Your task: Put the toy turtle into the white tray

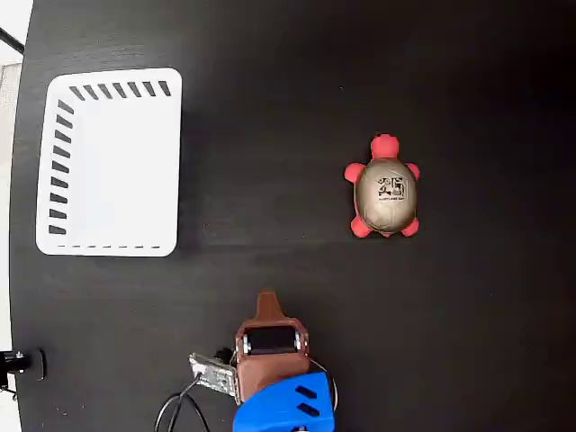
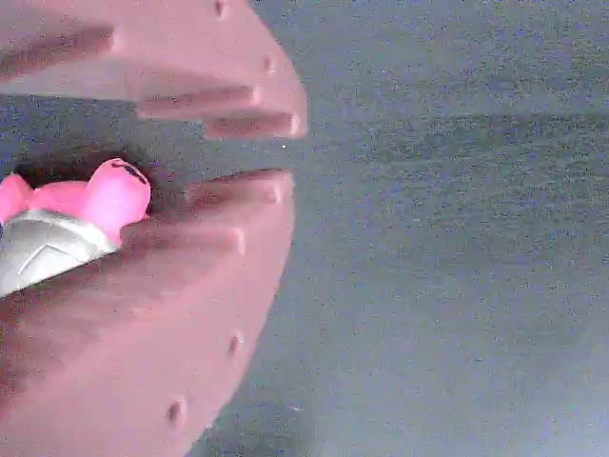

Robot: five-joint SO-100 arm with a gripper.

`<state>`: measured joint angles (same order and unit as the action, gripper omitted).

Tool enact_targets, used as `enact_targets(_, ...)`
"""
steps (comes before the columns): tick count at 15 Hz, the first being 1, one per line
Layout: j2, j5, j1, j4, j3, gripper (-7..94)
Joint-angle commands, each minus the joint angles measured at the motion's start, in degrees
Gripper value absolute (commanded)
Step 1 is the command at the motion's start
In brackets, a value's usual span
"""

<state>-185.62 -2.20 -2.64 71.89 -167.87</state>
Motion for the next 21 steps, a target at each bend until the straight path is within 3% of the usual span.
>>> enact_targets(1,-0.79,0.00,-0.62,0.97,0.62,0)
enact_targets(21,-0.70,1.14,-1.76,0.97,0.62,0)
